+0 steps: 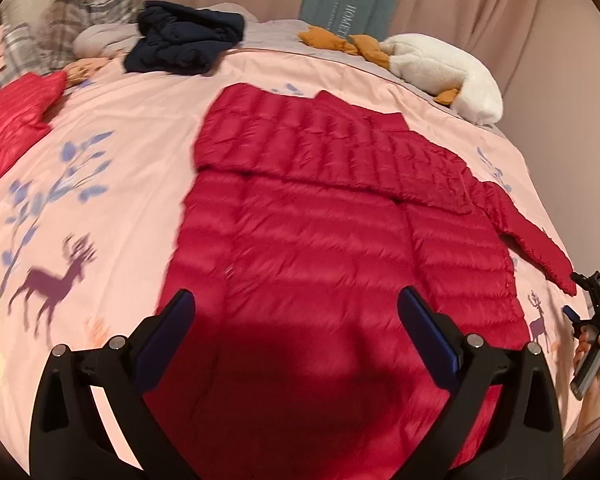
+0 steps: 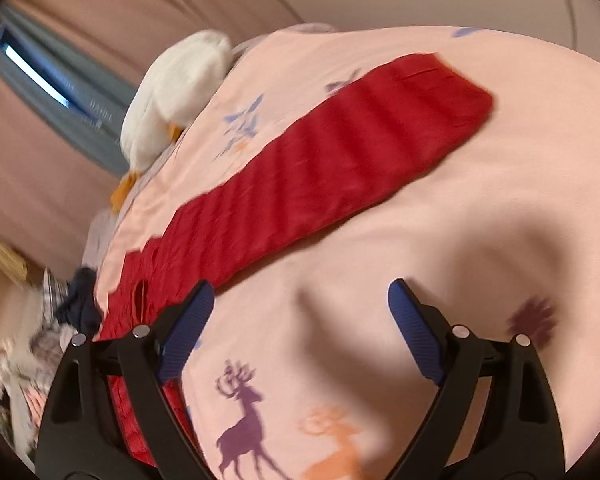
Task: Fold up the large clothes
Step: 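Grasp the cuff of the other sleeve with the right gripper, then lift the sleeve and fold it across the jacket body, then open the right gripper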
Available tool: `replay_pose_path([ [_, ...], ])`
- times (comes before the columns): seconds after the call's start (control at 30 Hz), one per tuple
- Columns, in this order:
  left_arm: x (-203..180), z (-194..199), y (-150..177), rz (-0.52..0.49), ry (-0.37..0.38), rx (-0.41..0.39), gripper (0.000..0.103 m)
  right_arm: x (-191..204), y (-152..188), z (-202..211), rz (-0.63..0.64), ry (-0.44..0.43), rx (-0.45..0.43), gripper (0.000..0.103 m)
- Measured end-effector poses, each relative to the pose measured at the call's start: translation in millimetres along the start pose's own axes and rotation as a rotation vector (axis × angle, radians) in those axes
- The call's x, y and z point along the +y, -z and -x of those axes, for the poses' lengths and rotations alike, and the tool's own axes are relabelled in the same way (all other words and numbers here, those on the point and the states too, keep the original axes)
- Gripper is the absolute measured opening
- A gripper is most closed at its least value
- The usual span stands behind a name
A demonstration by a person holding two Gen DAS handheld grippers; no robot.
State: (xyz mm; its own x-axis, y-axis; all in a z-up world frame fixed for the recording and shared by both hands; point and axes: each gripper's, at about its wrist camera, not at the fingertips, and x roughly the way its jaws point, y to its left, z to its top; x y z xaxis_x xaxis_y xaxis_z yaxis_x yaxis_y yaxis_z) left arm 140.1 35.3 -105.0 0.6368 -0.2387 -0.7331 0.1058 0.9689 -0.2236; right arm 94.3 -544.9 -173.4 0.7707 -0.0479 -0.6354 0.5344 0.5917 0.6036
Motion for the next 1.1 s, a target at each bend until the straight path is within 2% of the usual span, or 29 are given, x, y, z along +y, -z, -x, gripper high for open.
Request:
replay_pose_path([
  [0.1,11,6,12,0.036,-0.006,0.023,0.102,-17,-10,-3,-0.053,-0.006,-0.014,0.09],
  [0.23,15,10,21,0.023,-0.035,0.065,0.102,-31,-23,-11,-0.109,-0.03,-0.042,0.09],
  [0.37,16,23,22,0.049,-0.047,0.045,0.102,-32,-36,-24,-0.144,-0.062,-0.061,0.09],
  [0.57,16,43,26,0.084,-0.049,0.015,0.102,-35,-50,-39,-0.188,-0.055,-0.095,0.087],
  [0.7,25,51,31,0.094,-0.08,0.012,0.102,-34,-56,-49,-0.209,-0.013,-0.112,0.073],
  [0.77,31,53,33,0.11,-0.086,0.01,0.102,-34,-58,-51,-0.207,0.013,-0.121,0.063],
  [0.83,39,54,35,0.131,-0.098,0.009,0.102,-34,-58,-55,-0.19,0.068,-0.122,0.041],
  [0.87,42,54,35,0.141,-0.098,0.011,0.102,-34,-58,-56,-0.181,0.09,-0.122,0.037],
  [0.93,48,53,36,0.164,-0.093,0.014,0.102,-33,-56,-55,-0.157,0.117,-0.127,0.022],
  [1.03,53,52,37,0.178,-0.091,0.014,0.102,-29,-55,-53,-0.126,0.137,-0.129,0.008],
  [1.1,56,51,38,0.178,-0.091,0.014,0.102,-18,-54,-47,-0.074,0.153,-0.151,0.005],
])
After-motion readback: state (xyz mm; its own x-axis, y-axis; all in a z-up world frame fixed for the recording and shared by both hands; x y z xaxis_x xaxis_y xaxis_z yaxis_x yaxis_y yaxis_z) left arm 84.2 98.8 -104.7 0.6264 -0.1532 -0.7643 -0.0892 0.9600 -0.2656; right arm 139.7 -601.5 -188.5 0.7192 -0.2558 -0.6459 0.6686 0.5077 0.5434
